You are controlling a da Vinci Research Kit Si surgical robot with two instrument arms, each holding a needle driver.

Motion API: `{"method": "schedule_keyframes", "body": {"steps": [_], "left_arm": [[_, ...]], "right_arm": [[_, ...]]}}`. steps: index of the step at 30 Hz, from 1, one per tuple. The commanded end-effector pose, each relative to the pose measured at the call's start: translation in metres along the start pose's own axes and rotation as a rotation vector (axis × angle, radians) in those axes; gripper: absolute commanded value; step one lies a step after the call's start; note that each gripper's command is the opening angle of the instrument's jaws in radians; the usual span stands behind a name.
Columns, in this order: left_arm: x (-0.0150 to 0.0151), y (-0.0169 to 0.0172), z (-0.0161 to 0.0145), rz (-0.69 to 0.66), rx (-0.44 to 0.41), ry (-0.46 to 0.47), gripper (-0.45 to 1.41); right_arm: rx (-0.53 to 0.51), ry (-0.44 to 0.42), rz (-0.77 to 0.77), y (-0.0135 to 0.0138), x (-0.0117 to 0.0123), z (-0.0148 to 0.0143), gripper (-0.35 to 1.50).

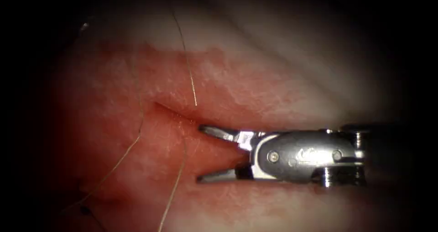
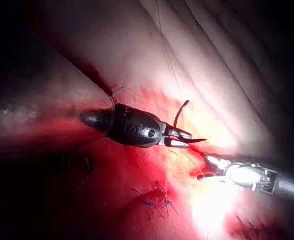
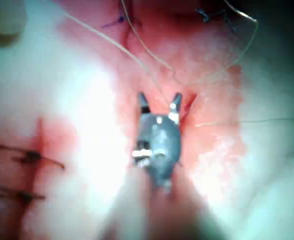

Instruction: Wound Closure

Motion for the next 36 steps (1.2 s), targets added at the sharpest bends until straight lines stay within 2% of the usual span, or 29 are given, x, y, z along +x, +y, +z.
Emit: {"method": "schedule_keyframes", "body": {"steps": [1,7,8,9,10,11,17,23,24,25,30,31,34,36], "left_arm": [[-0.0007,0.0002,0.0005,-0.003,0.0,0.001,-0.35],[-0.0008,0.0003,0.0006,-0.014,0.0,0.001,-0.35],[-0.0008,0.0003,0.0005,-0.014,0.0,0.001,-0.35],[-0.0008,0.0003,0.0005,-0.014,0.0,0.001,-0.35],[-0.0008,0.0003,0.0005,-0.014,0.0,0.001,-0.35],[-0.0008,0.0003,0.0005,-0.014,0.0,0.001,-0.35],[-0.0008,0.0003,0.0006,-0.014,0.001,0.0,-0.35],[-0.0008,0.0003,0.0006,-0.013,-0.001,-0.002,-0.35],[-0.0008,0.0003,0.0006,-0.013,-0.001,-0.002,-0.35],[-0.0008,0.0003,0.0006,-0.013,-0.001,-0.002,-0.35],[-0.0008,0.0003,0.0006,-0.013,-0.001,-0.002,-0.35],[-0.0008,0.0003,0.0005,-0.013,-0.001,-0.002,-0.35],[-0.0008,0.0003,0.0005,-0.014,-0.001,-0.002,-0.35],[-0.0008,0.0003,0.0005,-0.014,-0.001,-0.002,-0.35]], "right_arm": [[-0.007,0.002,-0.006,-0.0001,-0.0014,0.0015,1.3],[-0.018,0.004,-0.022,-0.0006,-0.0023,0.0047,1.3],[-0.009,0.009,-0.022,-0.0008,-0.0022,0.005,1.18],[0.002,0.015,-0.023,-0.0008,-0.0022,0.005,0.98],[0.014,0.021,-0.023,-0.0008,-0.0022,0.0049,0.64],[0.051,0.03,-0.026,-0.001,-0.0023,0.0044,-0.35],[0.098,-0.014,-0.027,-0.0015,-0.002,0.0028,-0.35],[0.126,-0.011,-0.004,-0.0042,0.0006,0.002,-0.35],[0.146,-0.007,-0.001,-0.0059,0.0024,0.0016,-0.35],[0.146,-0.007,-0.001,-0.0059,0.0024,0.0016,-0.35],[0.18,0.007,0.01,-0.0091,0.0066,0.0007,-0.35],[0.192,0.014,0.014,-0.0102,0.0083,0.0003,-0.35],[0.213,0.024,0.018,-0.0119,0.0107,-0.0003,-0.35],[0.239,0.035,0.018,-0.0144,0.0135,-0.0009,-0.35]]}}
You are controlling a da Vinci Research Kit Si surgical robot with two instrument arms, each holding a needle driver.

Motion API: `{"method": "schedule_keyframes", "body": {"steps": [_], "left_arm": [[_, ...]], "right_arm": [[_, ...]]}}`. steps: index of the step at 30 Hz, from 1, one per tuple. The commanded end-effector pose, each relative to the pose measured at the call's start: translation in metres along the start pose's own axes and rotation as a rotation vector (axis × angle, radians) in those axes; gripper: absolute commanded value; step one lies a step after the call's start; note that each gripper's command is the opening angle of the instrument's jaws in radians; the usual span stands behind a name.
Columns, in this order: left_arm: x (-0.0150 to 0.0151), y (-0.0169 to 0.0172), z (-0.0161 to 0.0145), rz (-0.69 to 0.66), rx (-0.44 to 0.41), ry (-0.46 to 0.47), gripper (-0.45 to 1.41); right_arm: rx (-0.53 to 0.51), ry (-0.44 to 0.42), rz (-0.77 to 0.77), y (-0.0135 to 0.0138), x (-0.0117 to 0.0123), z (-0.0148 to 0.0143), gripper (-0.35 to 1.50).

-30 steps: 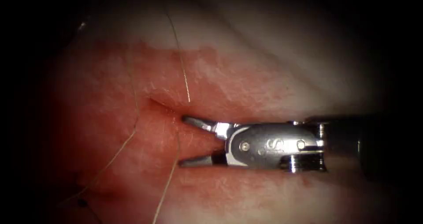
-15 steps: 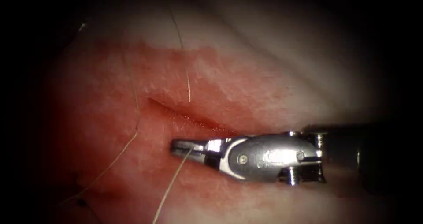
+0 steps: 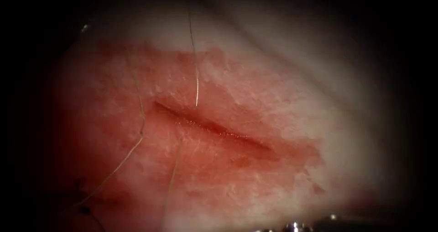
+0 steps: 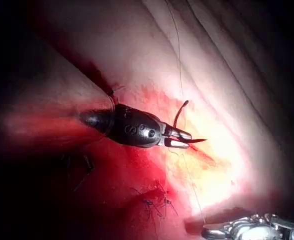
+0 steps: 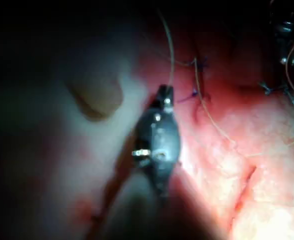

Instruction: Wound Closure

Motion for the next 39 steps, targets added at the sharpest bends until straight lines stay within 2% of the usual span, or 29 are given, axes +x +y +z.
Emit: {"method": "schedule_keyframes", "body": {"steps": [1,3,8,9,10,11,12,15,18,21,22,28,29,30,35,38,39], "left_arm": [[-0.0007,0.0002,0.0005,-0.001,-0.002,0.001,-0.35],[-0.0007,0.0002,0.0005,-0.001,-0.002,0.001,-0.35],[-0.0007,0.0002,0.0005,-0.001,-0.001,0.001,-0.35],[-0.0007,0.0002,0.0005,-0.001,-0.001,0.001,-0.35],[-0.0007,0.0002,0.0005,-0.001,-0.002,0.001,-0.35],[-0.0007,0.0002,0.0005,-0.001,-0.002,0.001,-0.35],[-0.0007,0.0002,0.0005,-0.001,-0.002,0.001,-0.35],[-0.0007,0.0003,0.0005,-0.001,-0.002,0.001,-0.35],[-0.0007,0.0002,0.0005,-0.007,-0.002,0.001,-0.35],[-0.0007,0.0002,0.0005,-0.007,-0.002,0.001,-0.35],[-0.0007,0.0002,0.0005,-0.007,-0.002,0.001,-0.35],[-0.0007,0.0002,0.0005,-0.007,-0.002,0.001,-0.35],[-0.0007,0.0003,0.0005,-0.007,-0.002,0.001,-0.35],[-0.0007,0.0003,0.0005,-0.007,-0.002,0.001,-0.35],[-0.0007,0.0003,0.0005,-0.007,-0.002,0.001,-0.35],[-0.0007,0.0003,0.0005,-0.007,-0.003,-0.001,-0.35],[-0.0007,0.0003,0.0005,-0.007,-0.003,-0.001,-0.35]], "right_arm": [[0.01,0.008,-0.001,-0.0012,0.0006,0.0009,-0.35],[0.038,0.023,-0.004,-0.0034,0.0029,0.001,-0.35],[0.063,0.041,0.001,-0.0045,0.0052,0.0011,-0.32],[0.051,0.035,0.006,-0.0041,0.0055,0.0008,0.59],[0.023,0.024,0.008,-0.0039,0.0055,0.0006,0.98],[-0.014,0.004,0.012,-0.0035,0.0053,0.0003,1.18],[-0.029,-0.004,0.014,-0.0032,0.0051,-0.0001,1.26],[-0.039,-0.01,0.027,-0.0012,0.0032,-0.003,1.31],[-0.091,0.028,0.044,0.002,0.001,-0.0062,1.31],[-0.131,0.057,0.053,0.0046,-0.0007,-0.0077,1.31],[-0.152,0.042,0.048,0.0061,-0.0022,-0.0078,1.31],[-0.177,0.008,0.035,0.0096,-0.0057,-0.0061,1.35],[-0.178,0.007,0.012,0.0107,-0.0069,-0.0048,1.35],[-0.178,0.007,0.012,0.0107,-0.0069,-0.0048,1.35],[-0.178,0.009,-0.018,0.0118,-0.0106,-0.0008,1.31],[-0.159,-0.051,-0.062,0.0118,-0.0135,0.0024,1.28],[-0.159,-0.051,-0.062,0.0118,-0.0135,0.0024,1.28]]}}
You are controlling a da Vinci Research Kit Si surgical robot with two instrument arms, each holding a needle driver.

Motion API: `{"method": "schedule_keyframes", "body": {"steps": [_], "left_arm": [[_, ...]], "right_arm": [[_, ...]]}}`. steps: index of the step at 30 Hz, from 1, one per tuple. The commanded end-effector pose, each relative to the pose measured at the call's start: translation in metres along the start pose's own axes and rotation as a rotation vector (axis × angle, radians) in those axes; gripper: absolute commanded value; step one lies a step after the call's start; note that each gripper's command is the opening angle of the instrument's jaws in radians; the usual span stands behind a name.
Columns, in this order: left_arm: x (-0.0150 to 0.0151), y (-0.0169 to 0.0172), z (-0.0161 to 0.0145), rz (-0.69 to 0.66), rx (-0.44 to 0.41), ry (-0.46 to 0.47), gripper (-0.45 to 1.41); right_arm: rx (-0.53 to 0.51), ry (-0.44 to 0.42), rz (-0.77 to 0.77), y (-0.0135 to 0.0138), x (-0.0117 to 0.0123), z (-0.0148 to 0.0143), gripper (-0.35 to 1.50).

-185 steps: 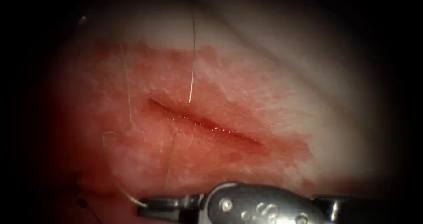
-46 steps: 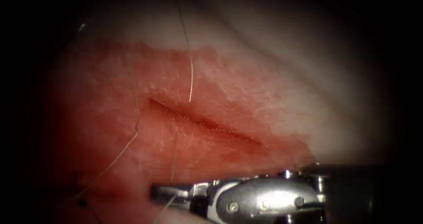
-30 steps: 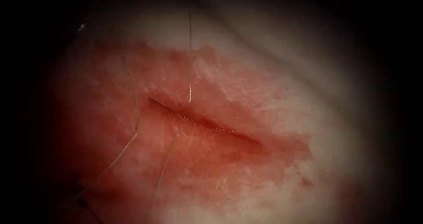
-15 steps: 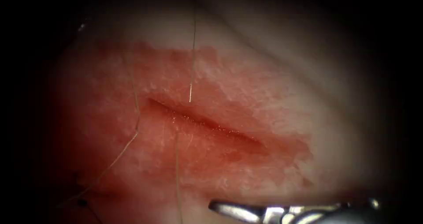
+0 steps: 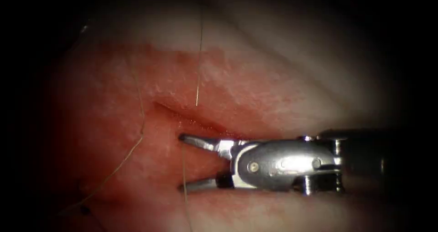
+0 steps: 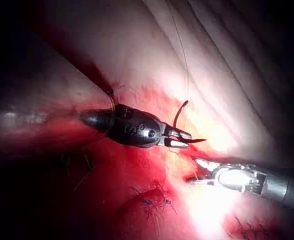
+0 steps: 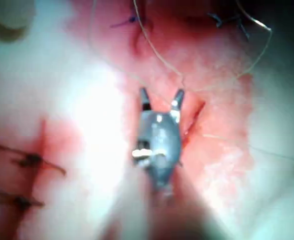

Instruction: Wound Closure

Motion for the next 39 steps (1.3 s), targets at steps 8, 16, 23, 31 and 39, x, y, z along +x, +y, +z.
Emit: {"method": "schedule_keyframes", "body": {"steps": [8,16,23,31,39], "left_arm": [[-0.0007,0.0002,0.0005,-0.001,-0.001,0.001,-0.35],[-0.0007,0.0002,0.0005,-0.001,-0.001,0.0,-0.35],[-0.0007,0.0002,0.0005,-0.001,-0.001,0.0,-0.35],[-0.0007,0.0003,0.0005,-0.001,0.0,0.0,-0.35],[-0.0007,0.0003,0.0005,-0.001,0.0,0.0,-0.35]], "right_arm": [[0.08,0.007,-0.02,-0.0012,-0.0018,0.002,-0.35],[0.078,0.001,0.019,-0.0012,0.001,-0.0002,-0.35],[0.116,0.029,0.037,-0.005,0.006,-0.0012,-0.35],[0.221,0.061,-0.017,-0.0152,0.0144,-0.0015,-0.35],[0.185,0.098,-0.01,-0.014,0.0138,-0.0026,0.96]]}}
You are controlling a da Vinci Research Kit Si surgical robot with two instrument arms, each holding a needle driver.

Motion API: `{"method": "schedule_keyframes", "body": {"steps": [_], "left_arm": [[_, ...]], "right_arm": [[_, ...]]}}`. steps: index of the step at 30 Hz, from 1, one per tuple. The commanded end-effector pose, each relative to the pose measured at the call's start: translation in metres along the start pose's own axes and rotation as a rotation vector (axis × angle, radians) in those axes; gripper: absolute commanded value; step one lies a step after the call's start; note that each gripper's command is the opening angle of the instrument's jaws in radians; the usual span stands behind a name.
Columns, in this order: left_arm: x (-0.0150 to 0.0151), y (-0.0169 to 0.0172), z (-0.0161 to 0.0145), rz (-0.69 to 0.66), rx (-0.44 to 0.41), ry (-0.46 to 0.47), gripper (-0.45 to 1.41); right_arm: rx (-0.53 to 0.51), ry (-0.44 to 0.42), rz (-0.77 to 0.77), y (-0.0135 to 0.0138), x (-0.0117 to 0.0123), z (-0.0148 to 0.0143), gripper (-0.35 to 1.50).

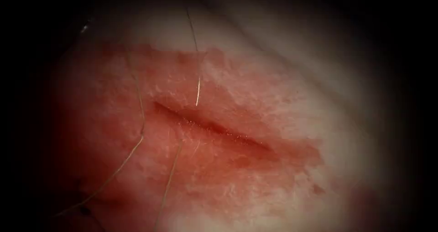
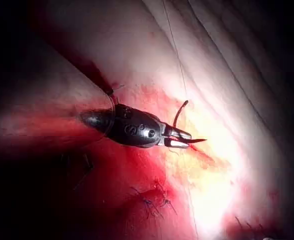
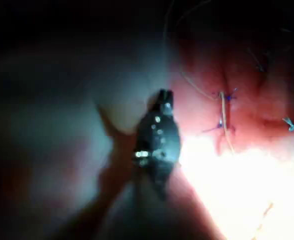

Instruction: Wound Closure

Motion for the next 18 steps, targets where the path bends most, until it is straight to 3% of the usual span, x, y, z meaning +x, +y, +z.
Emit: {"method": "schedule_keyframes", "body": {"steps": [1,3,9,10,15,18], "left_arm": [[-0.0007,0.0002,0.0005,-0.001,-0.001,0.001,-0.35],[-0.0007,0.0002,0.0005,-0.001,-0.002,0.001,-0.35],[-0.0007,0.0002,0.0005,-0.001,-0.002,0.001,-0.35],[-0.0007,0.0002,0.0006,-0.001,-0.001,0.001,-0.35],[-0.0007,0.0002,0.0006,-0.001,-0.001,0.001,-0.35],[-0.0007,0.0003,0.0005,-0.001,-0.001,0.001,-0.35]], "right_arm": [[-0.047,-0.002,0.003,0.001,-0.0014,-0.0001,1.15],[-0.104,-0.015,0.012,0.0023,-0.002,-0.0011,1.35],[-0.144,-0.019,0.031,0.006,-0.0041,-0.0052,1.33],[-0.164,-0.026,0.038,0.0085,-0.0059,-0.0068,1.33],[-0.193,-0.043,0.041,0.0115,-0.0083,-0.007,1.33],[-0.229,-0.057,0.034,0.0141,-0.0112,-0.0053,1.33]]}}
